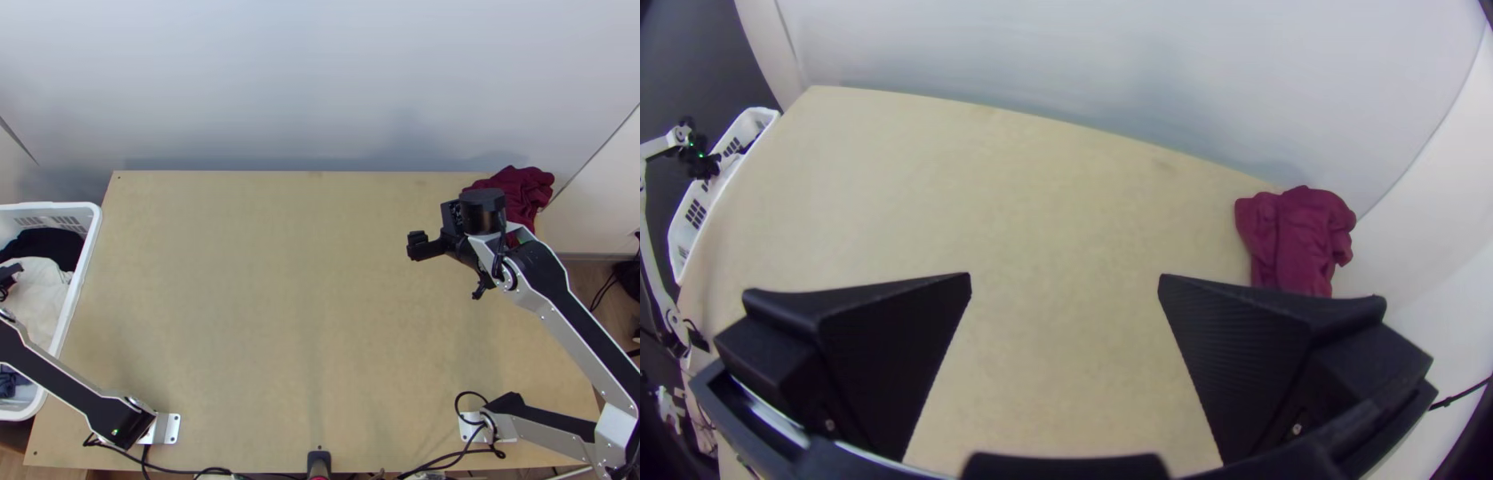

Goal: Fold the t-shirt

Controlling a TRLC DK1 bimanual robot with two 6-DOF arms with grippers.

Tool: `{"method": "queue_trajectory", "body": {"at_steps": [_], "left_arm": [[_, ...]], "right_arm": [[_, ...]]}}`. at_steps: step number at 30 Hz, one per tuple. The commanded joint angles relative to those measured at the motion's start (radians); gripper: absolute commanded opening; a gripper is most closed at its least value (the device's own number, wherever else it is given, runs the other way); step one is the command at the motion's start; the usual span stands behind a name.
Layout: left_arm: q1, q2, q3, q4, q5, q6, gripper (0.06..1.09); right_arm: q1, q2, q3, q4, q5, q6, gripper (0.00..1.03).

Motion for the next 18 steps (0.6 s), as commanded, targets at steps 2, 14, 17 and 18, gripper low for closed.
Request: {"method": "queue_trajectory", "body": {"at_steps": [2, 14, 17, 18], "left_arm": [[0.019, 0.003, 0.064, -0.122, 0.151, -0.089, 0.1], [0.018, -0.274, 0.078, -0.196, 0.151, -0.094, 0.1], [0.007, -0.33, 0.136, -0.23, 0.151, -0.097, 0.1], [0.002, -0.34, 0.161, -0.242, 0.151, -0.097, 0.1]], "right_arm": [[-0.011, 0.003, -0.003, 0.0, 0.002, -0.002, 0.98], [-0.011, 0.021, -0.021, 0.019, 0.0, -0.002, 0.98], [-0.011, 0.021, -0.023, 0.022, 0.0, -0.002, 0.98], [-0.011, 0.021, -0.023, 0.022, 0.002, -0.002, 0.98]]}}
